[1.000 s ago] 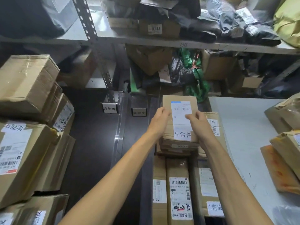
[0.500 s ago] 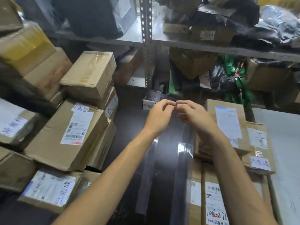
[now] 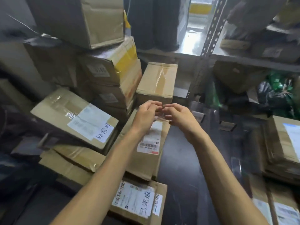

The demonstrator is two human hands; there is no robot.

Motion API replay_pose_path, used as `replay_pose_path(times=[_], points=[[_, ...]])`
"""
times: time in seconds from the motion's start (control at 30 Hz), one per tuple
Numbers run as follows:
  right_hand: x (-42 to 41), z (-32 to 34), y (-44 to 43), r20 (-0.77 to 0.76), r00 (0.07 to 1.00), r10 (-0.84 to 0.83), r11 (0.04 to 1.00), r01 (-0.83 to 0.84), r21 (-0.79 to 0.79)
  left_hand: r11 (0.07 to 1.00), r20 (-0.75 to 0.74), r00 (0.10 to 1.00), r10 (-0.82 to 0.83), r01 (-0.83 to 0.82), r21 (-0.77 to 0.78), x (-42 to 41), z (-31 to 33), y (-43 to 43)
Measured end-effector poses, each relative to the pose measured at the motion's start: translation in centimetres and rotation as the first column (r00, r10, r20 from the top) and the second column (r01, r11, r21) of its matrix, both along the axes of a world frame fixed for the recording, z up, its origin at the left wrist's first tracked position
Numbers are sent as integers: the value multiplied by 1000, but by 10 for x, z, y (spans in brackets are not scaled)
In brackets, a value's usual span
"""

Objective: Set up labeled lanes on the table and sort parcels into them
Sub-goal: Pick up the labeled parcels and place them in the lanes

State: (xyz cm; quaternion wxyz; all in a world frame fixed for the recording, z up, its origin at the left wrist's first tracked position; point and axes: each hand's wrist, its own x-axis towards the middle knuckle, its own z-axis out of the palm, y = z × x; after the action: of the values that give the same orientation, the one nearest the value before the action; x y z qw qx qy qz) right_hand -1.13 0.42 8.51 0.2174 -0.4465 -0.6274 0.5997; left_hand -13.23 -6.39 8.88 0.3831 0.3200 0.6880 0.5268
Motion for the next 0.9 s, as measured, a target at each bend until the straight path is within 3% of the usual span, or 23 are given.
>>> replay_pose_path(times=[0.23, 0.33, 0.53, 0.67, 0.9], points=[[-36, -9, 17, 45, 945, -324, 946, 322, 39, 998, 5, 998, 65, -65, 2, -36, -16, 10], [-50, -17, 29, 43, 922, -385, 921, 386, -44, 998, 28, 998, 55, -54, -17, -45, -22, 14], [-64, -30, 45, 9, 928, -371, 873, 352, -337, 999, 42, 999, 16, -13, -50, -52, -29, 21], [-60, -32, 39, -128, 892, -434, 877, 385, -287, 998, 71, 997, 20, -16, -57, -46, -29, 21], [12, -11, 21, -265, 848, -459, 884, 409, -224, 984, 194, 968, 158, -170, 47, -6, -4, 15]])
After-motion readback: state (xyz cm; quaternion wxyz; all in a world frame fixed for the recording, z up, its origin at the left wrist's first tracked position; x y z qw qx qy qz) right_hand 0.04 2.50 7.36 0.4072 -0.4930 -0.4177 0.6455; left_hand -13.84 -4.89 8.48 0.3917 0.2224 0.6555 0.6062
